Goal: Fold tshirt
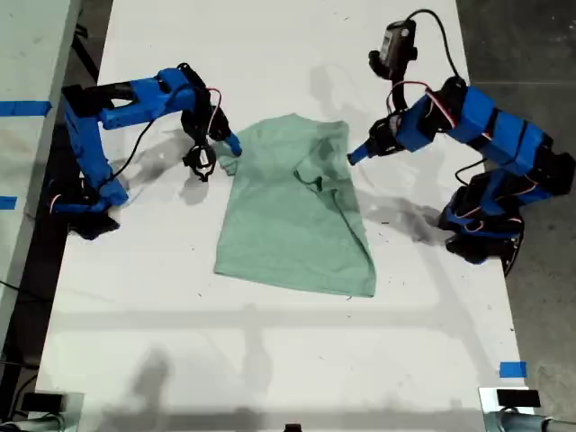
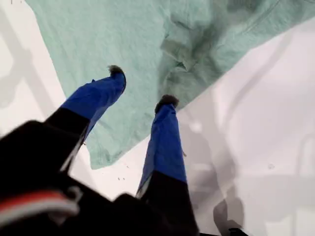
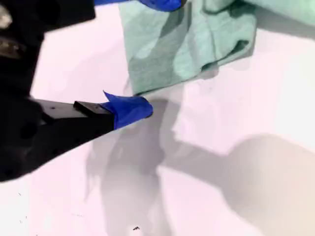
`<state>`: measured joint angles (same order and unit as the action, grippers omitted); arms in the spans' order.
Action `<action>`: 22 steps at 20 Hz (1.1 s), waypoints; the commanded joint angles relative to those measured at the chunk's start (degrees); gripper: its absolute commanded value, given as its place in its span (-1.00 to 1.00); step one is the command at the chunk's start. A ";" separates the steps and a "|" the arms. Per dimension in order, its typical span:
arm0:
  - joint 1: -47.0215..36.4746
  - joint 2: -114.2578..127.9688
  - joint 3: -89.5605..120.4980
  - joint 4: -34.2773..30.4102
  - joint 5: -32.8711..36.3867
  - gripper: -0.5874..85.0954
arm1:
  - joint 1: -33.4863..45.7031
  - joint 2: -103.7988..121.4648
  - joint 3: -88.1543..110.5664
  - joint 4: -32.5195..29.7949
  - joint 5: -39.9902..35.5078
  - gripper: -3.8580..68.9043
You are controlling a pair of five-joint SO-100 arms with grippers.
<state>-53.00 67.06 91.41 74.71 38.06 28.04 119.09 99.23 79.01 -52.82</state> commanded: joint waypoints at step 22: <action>9.05 5.10 -29.88 9.58 -3.52 -0.98 | 0.97 15.38 14.41 -5.10 2.72 -0.36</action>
<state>-47.81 74.62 70.75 84.20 35.33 29.27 132.80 113.91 75.85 -50.71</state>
